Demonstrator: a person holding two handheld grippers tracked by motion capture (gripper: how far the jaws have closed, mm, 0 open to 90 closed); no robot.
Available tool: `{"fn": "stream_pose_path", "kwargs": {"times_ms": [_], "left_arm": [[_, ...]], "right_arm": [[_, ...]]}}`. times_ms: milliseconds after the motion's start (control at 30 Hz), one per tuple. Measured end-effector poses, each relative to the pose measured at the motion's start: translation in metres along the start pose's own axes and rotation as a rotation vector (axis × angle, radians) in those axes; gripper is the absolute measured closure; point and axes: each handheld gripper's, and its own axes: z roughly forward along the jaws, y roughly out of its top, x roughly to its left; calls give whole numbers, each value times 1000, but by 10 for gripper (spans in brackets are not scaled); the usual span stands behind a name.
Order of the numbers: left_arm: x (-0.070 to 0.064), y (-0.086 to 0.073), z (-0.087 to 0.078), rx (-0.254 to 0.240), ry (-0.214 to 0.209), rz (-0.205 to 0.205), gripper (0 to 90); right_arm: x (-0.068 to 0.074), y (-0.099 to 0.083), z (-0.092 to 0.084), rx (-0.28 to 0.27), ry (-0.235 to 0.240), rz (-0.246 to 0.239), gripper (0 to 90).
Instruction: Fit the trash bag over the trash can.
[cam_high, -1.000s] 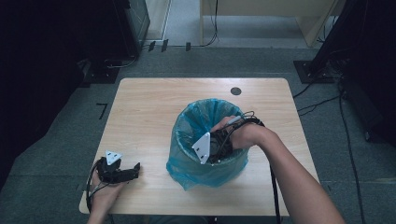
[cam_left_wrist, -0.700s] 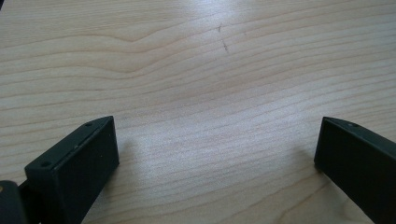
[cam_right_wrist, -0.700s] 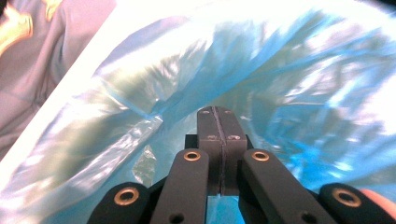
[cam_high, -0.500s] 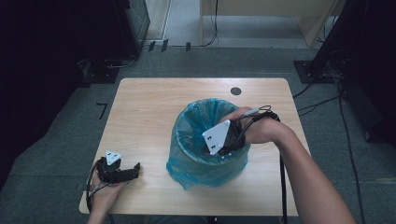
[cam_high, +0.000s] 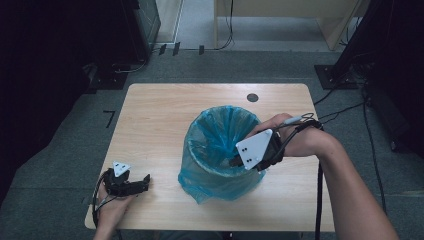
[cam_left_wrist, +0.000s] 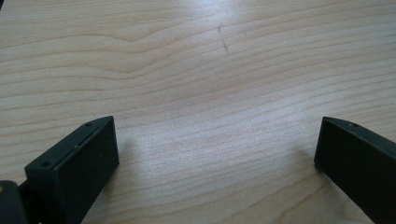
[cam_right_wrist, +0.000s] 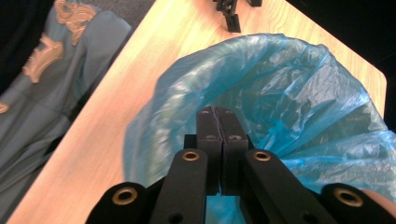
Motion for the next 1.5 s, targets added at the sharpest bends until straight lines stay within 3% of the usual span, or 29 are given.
{"fn": "stream_pose_path", "kwargs": {"times_ms": [400, 767, 933, 1067, 1200, 1367, 1433, 1500], "left_arm": [[0, 0, 0, 0, 1, -1, 0], [0, 0, 0, -1, 4, -3, 0], [-1, 0, 0, -1, 5, -5, 0], [-1, 0, 0, -1, 5, -5, 0], [0, 0, 0, -1, 4, -4, 0], [-1, 0, 0, -1, 5, -5, 0], [0, 0, 0, -1, 4, -4, 0], [-1, 0, 0, -1, 5, -5, 0]], "right_arm": [[31, -12, -19, 9, 37, 13, 900], [59, -42, -23, 8, 19, 89, 900], [70, -54, -22, 9, 10, 120, 833], [80, -64, -22, 5, 18, 178, 713], [89, -74, -19, 4, 13, 283, 578], [97, -84, -16, -43, -84, 500, 268], [100, -88, -14, -43, -109, 540, 147], [102, -92, -11, -25, -137, 582, 134]]}}
